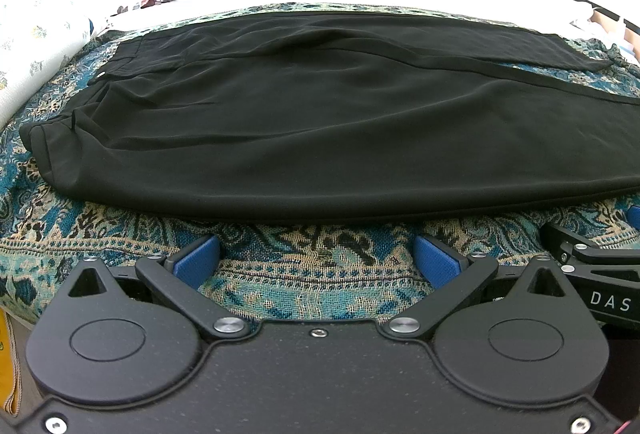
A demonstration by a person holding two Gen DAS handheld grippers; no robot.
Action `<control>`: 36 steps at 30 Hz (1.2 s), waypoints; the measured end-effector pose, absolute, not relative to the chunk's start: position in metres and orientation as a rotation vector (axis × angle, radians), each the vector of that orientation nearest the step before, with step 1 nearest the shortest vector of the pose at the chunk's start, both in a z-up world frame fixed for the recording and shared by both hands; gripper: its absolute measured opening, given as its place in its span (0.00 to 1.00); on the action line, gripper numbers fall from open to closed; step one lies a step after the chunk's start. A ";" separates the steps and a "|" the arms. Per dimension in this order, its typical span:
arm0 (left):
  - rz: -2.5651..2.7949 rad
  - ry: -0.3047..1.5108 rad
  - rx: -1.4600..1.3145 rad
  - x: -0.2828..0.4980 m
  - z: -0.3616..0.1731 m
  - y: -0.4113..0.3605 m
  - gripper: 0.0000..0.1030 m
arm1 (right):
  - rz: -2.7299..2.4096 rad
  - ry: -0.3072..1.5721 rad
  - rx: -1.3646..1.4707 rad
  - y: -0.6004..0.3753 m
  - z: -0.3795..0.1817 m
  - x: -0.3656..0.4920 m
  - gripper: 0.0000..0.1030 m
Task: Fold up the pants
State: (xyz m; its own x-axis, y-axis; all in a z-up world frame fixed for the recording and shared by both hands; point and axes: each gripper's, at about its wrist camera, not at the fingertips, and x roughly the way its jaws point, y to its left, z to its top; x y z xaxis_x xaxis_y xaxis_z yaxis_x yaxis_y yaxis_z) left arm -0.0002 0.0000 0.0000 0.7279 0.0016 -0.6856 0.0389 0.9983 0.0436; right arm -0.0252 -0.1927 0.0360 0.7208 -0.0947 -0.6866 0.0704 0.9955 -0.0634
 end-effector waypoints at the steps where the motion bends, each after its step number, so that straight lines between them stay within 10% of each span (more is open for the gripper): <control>1: -0.020 0.755 0.056 0.000 0.000 0.000 1.00 | -0.091 0.760 -0.033 -0.193 0.036 -0.025 1.00; 36: -0.020 0.755 0.058 0.000 0.000 0.000 1.00 | -0.091 0.758 -0.034 -0.194 0.038 -0.028 1.00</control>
